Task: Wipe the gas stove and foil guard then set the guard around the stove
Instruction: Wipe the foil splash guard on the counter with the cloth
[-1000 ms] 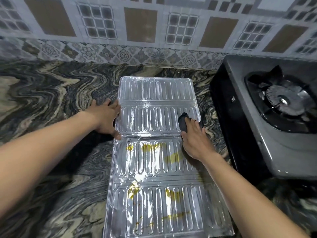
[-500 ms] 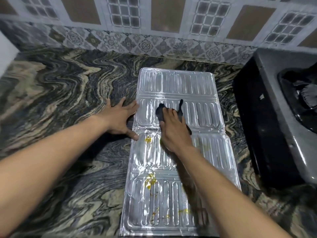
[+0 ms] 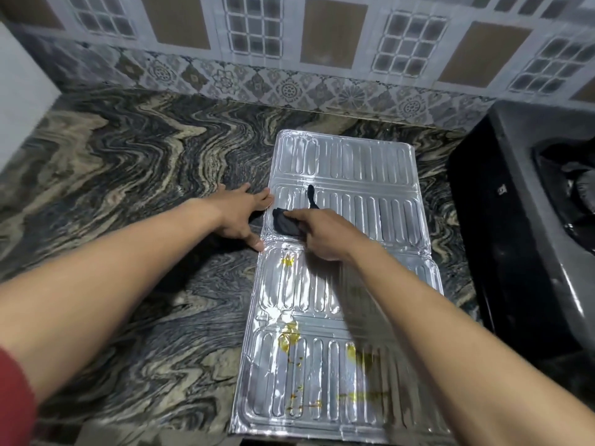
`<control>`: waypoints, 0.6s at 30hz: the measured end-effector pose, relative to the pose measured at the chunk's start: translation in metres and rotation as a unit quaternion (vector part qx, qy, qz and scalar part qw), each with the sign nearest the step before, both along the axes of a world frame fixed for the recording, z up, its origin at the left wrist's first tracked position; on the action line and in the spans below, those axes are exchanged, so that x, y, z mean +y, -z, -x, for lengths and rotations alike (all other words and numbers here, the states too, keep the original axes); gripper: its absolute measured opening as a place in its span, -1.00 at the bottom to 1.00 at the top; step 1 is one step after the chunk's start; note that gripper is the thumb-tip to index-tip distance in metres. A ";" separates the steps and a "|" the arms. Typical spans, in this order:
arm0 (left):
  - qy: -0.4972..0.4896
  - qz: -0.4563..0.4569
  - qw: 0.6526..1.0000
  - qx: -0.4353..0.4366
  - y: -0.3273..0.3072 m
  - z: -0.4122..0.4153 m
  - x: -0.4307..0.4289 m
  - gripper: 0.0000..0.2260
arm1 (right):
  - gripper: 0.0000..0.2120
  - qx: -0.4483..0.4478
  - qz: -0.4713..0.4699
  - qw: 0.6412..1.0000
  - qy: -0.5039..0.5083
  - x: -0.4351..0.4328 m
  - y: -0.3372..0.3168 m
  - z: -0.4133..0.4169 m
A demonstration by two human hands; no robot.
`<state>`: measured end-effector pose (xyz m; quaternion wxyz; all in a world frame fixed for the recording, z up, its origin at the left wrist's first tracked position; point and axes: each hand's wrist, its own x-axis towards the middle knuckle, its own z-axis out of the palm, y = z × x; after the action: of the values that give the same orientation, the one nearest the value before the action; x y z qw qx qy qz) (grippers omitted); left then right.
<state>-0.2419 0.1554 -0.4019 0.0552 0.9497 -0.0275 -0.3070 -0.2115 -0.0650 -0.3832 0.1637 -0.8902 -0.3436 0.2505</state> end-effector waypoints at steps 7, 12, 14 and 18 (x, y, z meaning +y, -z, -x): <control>0.003 -0.013 1.000 -0.006 -0.001 0.002 -0.003 0.11 | -0.29 -0.131 -0.028 0.986 -0.096 -0.027 0.026 0.078; 0.003 -0.028 1.000 0.000 -0.004 0.002 -0.005 0.11 | -0.24 -0.128 -0.038 0.987 -0.092 -0.050 0.046 0.111; 0.005 -0.033 0.999 0.003 -0.005 0.002 -0.007 0.11 | -0.20 -0.125 -0.035 0.988 -0.082 -0.060 0.047 0.108; 0.006 -0.046 0.999 -0.006 -0.006 0.003 -0.010 0.10 | -0.13 -0.122 -0.035 0.992 -0.010 -0.080 0.045 0.087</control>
<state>-0.2452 0.1456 -0.3956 0.0094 0.9529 -0.0195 -0.3026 -0.2983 -0.1446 -0.4287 0.1487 -0.9045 -0.3780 0.1296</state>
